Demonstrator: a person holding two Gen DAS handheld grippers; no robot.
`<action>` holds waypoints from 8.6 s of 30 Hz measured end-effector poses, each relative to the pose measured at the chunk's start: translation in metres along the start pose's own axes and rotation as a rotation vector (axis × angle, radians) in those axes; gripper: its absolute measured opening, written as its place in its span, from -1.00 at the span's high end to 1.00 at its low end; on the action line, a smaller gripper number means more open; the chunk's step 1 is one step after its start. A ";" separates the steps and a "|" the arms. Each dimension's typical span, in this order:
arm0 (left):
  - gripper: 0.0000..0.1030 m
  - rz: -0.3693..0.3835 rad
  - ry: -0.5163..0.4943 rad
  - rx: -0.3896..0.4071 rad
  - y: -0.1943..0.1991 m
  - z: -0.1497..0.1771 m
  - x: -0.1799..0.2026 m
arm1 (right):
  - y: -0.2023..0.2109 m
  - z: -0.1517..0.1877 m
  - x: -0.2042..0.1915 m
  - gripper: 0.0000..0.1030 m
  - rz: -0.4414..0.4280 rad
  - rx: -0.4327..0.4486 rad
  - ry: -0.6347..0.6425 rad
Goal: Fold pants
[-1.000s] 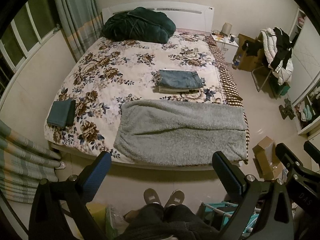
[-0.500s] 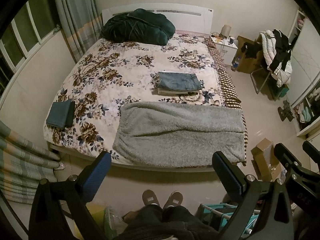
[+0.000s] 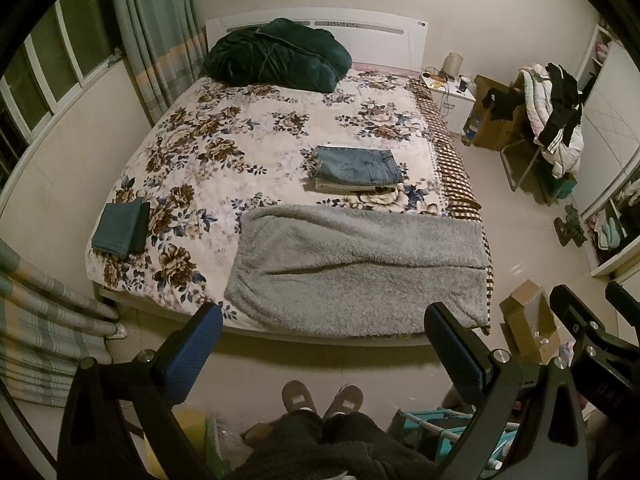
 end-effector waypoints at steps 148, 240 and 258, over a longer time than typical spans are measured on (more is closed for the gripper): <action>-0.86 -0.124 0.577 -0.433 -0.528 0.138 -0.085 | -0.664 0.205 0.480 0.04 0.202 -0.430 -1.127; 0.28 0.247 0.906 -0.156 -0.553 0.242 -0.252 | -0.722 0.211 -0.440 0.01 -0.330 -0.823 0.651; 0.61 0.155 0.959 -0.135 -0.541 0.240 -0.287 | -0.733 0.229 -0.446 0.71 -0.359 -0.803 0.651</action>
Point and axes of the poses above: each gripper's, at about its wrist camera, not at the fingertips, and y roughly against the way its jaws point, x to its right, z to its underside, the point moved 2 cm from there along -y, roughly the way its jaws point, and after that the axes turned 11 degrees about -y, right-handed, at the moved point
